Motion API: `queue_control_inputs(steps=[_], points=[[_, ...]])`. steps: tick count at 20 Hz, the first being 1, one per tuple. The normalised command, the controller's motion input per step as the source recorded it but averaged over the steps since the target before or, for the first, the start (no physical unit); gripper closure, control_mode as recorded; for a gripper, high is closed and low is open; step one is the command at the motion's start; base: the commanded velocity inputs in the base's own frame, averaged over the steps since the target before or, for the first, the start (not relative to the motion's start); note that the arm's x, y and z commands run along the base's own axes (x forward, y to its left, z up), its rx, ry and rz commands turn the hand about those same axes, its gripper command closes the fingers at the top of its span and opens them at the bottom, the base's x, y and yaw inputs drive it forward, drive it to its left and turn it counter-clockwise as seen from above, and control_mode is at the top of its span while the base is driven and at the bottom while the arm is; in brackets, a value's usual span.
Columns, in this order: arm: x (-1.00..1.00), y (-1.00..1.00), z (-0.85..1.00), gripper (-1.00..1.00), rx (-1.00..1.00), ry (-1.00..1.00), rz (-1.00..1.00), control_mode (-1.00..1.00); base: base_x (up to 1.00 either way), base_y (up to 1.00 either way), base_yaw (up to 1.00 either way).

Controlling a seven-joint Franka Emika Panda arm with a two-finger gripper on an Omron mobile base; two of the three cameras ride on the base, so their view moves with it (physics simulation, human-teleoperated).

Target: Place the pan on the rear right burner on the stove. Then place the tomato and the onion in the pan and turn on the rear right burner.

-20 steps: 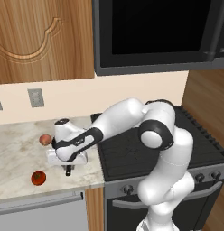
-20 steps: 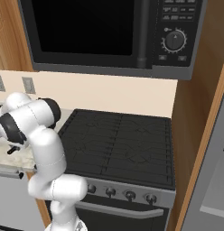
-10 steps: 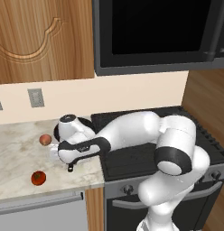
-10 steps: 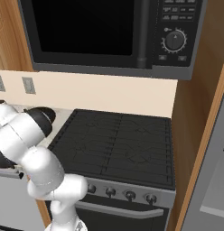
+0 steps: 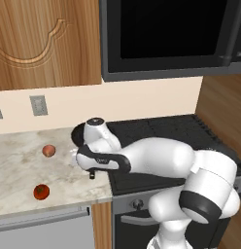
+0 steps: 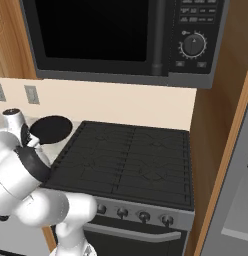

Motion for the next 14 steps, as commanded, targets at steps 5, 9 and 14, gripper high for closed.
queue_control_inputs(steps=[5, 9, 14], points=[[0.43, -0.59, 0.14, 1.0, 0.0, 0.0, 0.11, -1.0, 0.0, 0.0, 0.0], [0.42, -0.53, 0.02, 1.0, 0.0, 0.0, 0.12, -1.0, 0.0, 0.0, 0.0], [0.4, -0.49, 0.0, 1.0, 0.0, 0.0, 0.15, -1.0, 0.0, 0.0, 0.0]])
